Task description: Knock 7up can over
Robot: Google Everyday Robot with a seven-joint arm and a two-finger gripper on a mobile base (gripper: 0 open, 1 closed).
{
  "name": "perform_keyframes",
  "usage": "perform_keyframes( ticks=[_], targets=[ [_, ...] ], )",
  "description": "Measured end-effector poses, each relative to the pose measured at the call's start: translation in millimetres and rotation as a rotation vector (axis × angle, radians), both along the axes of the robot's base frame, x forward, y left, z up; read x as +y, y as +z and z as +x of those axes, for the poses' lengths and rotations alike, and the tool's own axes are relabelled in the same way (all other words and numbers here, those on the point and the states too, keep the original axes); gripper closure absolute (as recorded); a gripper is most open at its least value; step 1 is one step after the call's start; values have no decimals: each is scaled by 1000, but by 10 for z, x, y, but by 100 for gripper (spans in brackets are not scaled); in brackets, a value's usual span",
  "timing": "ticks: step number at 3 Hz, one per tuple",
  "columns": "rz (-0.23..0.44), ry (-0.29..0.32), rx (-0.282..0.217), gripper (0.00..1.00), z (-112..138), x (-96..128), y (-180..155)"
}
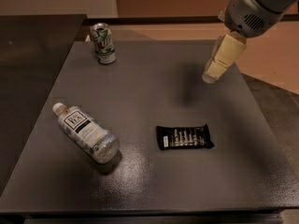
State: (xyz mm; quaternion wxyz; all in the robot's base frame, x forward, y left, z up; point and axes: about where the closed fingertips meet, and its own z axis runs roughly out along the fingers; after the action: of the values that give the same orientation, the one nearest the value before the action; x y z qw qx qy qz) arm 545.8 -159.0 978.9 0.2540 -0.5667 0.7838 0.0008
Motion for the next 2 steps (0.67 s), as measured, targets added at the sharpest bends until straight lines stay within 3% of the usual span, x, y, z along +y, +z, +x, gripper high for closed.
perform_keyframes(
  ticks=[2],
  targets=[
    [213, -9, -66, 0, 1218, 786, -204]
  ],
)
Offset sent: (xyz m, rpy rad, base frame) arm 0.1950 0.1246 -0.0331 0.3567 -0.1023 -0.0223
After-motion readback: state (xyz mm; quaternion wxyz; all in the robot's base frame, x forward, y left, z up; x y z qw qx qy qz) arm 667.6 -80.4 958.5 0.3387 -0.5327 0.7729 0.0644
